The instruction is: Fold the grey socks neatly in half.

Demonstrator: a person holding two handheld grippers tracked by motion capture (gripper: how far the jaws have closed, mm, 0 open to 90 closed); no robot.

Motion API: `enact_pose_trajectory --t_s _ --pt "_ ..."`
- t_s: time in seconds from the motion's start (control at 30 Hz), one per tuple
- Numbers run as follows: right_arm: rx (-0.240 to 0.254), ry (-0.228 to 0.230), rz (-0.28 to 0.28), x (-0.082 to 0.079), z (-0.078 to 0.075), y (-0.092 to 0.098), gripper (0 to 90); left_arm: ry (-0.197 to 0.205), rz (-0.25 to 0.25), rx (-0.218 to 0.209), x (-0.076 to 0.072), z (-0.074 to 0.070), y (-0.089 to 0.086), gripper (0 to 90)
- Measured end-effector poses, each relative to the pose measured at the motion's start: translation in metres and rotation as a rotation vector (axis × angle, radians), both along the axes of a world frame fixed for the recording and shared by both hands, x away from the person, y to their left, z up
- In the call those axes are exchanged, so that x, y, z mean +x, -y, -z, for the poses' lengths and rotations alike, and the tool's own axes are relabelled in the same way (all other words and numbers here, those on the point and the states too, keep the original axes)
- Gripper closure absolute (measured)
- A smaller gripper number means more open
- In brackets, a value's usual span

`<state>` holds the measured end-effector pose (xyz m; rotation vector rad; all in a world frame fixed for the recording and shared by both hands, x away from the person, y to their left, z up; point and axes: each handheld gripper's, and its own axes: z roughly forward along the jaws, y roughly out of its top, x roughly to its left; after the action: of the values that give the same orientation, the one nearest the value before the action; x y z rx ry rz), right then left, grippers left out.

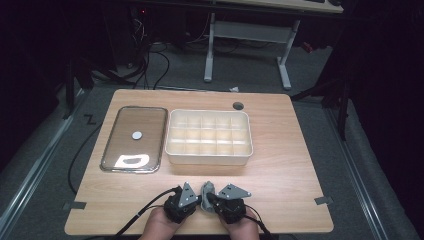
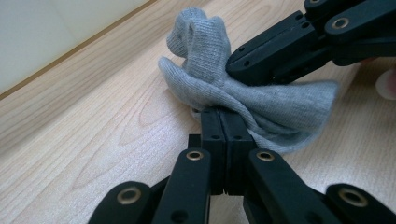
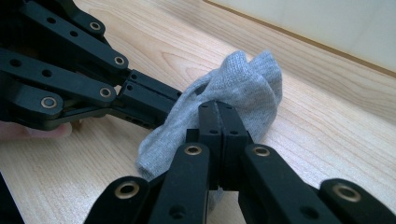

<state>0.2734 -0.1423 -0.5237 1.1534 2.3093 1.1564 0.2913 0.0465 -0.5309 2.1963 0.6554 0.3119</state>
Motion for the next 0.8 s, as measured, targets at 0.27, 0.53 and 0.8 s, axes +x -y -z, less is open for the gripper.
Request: enact_pose_trajectory --t_s 0.27,0.53,0.8 --pt "0.058 -0.008 -0.001 -0.001 -0.007 0.006 90.0 0.002 0.002 0.003 -0.001 0.0 0.004 88.3" --pt "0.048 -0.013 -0.014 -0.001 0.002 0.007 90.0 0.003 -0.018 -0.01 0.006 -0.004 -0.007 84.5" --pt "0.048 0.007 -0.023 -0.002 0.004 0.007 90.0 0.022 0.007 -0.131 0.016 -0.036 -0.001 88.9"
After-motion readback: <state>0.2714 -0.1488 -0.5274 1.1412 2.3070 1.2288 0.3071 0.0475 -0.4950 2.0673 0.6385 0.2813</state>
